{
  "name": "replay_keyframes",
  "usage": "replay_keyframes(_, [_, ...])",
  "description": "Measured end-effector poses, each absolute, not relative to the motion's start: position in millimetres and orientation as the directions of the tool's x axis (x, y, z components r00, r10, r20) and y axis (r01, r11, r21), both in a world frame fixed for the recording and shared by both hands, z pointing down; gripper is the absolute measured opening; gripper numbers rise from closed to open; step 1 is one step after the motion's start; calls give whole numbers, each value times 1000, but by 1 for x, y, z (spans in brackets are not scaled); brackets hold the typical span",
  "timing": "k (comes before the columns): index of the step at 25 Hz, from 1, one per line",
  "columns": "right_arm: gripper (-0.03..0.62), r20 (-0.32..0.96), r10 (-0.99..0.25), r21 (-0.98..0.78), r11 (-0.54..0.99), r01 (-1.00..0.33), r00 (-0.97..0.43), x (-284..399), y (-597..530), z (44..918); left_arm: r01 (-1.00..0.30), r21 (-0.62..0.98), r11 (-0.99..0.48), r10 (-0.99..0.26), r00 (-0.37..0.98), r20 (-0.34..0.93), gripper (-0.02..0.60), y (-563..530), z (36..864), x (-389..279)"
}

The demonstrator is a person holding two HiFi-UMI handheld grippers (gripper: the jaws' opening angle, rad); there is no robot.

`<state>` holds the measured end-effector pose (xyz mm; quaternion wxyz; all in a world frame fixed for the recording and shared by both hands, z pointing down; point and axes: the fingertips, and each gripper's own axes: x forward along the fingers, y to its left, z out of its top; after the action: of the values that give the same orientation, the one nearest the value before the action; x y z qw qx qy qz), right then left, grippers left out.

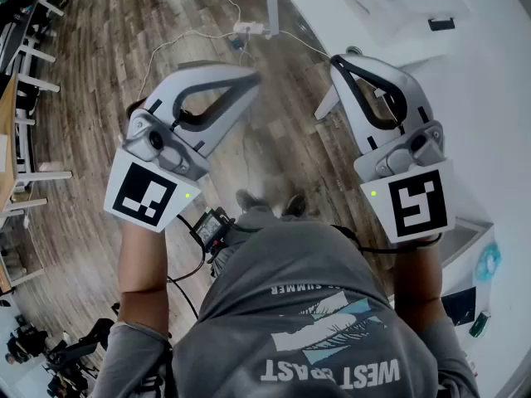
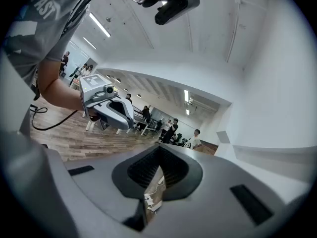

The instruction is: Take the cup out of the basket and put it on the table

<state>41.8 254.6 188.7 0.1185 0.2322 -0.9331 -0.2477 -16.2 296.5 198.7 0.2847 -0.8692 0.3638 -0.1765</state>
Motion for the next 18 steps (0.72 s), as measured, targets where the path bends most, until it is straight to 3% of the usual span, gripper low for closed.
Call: replay_keyframes(18, [18, 96, -486, 484, 785, -386, -868, 90, 245, 193, -488, -652, -580, -719, 683, 128, 9, 281, 198, 37])
